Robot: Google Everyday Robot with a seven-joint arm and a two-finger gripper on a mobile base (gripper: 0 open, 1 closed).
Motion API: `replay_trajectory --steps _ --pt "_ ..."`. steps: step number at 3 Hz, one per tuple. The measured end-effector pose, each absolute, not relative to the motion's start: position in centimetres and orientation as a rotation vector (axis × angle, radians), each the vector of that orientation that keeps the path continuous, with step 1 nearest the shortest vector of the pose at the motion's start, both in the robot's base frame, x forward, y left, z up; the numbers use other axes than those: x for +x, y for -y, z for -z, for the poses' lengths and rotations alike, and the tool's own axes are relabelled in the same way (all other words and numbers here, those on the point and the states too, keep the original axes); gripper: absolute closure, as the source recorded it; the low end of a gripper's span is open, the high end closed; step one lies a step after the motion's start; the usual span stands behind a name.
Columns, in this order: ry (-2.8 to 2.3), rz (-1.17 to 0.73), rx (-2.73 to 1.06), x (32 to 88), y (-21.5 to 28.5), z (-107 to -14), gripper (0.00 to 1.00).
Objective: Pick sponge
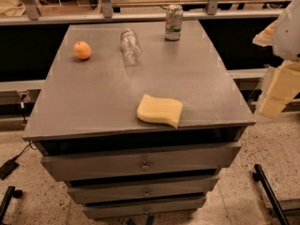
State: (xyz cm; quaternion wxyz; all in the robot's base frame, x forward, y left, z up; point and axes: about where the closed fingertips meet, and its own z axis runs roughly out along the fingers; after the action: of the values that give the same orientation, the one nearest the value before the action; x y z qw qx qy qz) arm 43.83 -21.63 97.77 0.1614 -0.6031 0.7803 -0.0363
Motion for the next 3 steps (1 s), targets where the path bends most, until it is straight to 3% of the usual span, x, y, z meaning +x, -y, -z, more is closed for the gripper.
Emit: replay_trajectory --steps 1,3 --pt "-2.228 0.104 -1.722 43.8 21.6 -97.8 0.00" --pt "-2.102 0.042 -1.933 46.0 14.5 -95.4 0.00"
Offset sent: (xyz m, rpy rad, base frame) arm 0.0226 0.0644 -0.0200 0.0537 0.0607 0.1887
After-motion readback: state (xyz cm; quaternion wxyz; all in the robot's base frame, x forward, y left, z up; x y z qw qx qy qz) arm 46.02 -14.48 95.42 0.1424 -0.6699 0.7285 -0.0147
